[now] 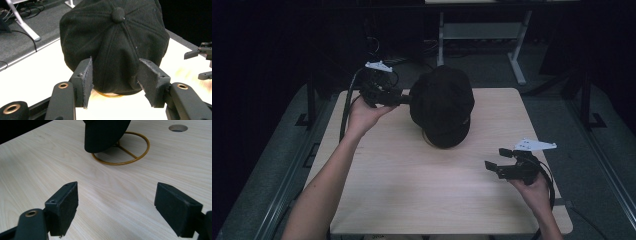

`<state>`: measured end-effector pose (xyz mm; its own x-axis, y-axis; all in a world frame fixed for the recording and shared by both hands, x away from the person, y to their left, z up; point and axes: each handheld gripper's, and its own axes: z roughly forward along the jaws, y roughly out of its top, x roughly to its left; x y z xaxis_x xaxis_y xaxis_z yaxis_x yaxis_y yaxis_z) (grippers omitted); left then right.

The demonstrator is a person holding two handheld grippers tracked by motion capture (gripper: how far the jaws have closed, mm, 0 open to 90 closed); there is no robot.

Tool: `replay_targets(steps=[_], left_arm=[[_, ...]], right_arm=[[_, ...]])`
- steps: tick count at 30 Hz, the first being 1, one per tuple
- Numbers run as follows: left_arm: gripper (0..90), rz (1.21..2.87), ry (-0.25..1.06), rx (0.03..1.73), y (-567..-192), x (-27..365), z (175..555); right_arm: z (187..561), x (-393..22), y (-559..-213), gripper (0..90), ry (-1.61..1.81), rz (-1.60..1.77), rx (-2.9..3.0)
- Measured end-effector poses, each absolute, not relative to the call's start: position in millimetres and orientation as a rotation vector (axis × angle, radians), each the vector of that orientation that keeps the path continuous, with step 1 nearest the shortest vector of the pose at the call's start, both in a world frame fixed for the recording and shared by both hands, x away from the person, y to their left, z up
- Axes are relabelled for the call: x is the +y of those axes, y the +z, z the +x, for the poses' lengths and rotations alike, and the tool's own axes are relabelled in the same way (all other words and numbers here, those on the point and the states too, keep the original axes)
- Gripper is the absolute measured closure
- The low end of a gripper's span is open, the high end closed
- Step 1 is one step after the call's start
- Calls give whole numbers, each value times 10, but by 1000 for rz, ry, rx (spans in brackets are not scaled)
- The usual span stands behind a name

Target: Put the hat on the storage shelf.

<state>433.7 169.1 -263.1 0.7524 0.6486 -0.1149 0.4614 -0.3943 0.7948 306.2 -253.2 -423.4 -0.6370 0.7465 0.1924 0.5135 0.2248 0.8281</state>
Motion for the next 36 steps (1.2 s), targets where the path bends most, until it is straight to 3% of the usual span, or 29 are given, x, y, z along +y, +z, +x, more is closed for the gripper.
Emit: replay_targets(steps=[36], left_arm=[[307, 1996, 270, 870, -3035, 2173, 3797]], right_arm=[[3019, -2438, -4215, 191, 1333, 1167, 2264]])
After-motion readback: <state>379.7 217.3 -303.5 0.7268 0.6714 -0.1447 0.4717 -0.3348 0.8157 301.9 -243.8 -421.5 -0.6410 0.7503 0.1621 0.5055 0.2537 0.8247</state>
